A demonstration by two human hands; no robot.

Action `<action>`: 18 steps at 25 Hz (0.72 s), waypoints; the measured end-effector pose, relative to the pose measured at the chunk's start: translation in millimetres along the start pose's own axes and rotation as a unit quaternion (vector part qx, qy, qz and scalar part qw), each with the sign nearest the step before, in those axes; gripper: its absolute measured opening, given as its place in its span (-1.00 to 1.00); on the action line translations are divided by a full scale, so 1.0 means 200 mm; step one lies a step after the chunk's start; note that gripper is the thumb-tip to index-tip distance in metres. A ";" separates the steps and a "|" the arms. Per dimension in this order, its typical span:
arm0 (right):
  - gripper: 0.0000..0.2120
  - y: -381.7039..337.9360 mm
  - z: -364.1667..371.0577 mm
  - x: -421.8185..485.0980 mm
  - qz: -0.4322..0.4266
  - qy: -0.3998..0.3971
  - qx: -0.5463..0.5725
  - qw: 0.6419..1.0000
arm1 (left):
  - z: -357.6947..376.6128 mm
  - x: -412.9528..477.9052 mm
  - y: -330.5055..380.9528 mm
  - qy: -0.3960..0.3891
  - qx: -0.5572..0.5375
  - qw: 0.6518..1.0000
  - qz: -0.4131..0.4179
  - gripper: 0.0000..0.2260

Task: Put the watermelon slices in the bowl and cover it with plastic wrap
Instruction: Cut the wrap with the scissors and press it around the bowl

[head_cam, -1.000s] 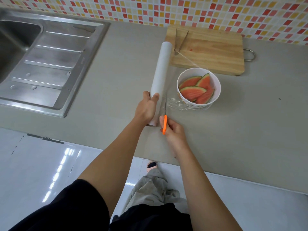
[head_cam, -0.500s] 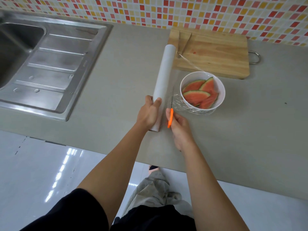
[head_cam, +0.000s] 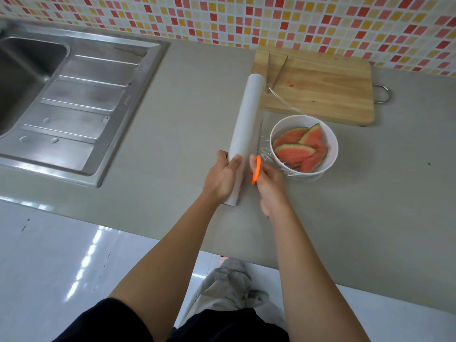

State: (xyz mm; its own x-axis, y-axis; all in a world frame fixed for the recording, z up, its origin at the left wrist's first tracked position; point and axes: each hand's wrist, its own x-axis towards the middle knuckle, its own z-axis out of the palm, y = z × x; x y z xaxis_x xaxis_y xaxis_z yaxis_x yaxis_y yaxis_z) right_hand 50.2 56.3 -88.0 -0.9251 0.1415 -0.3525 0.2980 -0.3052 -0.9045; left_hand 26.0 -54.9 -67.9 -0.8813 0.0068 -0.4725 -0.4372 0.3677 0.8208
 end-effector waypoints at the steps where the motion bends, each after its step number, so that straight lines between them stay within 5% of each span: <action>1: -0.82 -0.01 0.01 0.02 0.002 0.003 0.003 1.000 | 0.00 0.00 0.00 -0.002 -0.003 1.000 -0.001 -0.71; 8: -0.74 -0.05 0.06 0.09 0.013 0.028 -0.008 0.999 | -0.02 -0.02 0.00 -0.022 -0.030 0.999 -0.009 -0.60; 18: -0.76 -0.08 0.13 0.19 0.028 0.062 0.006 0.998 | -0.10 -0.02 -0.03 -0.048 -0.021 0.999 -0.014 -0.70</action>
State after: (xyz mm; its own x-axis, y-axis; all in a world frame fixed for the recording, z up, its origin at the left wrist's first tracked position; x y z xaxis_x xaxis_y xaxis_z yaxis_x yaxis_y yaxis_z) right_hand 4.7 42.4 -80.2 -0.8704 0.2386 -0.4306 0.3454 -0.3271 -0.8796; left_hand 29.0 -74.8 -63.7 -0.8479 0.0864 -0.5230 -0.4709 0.3303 0.8180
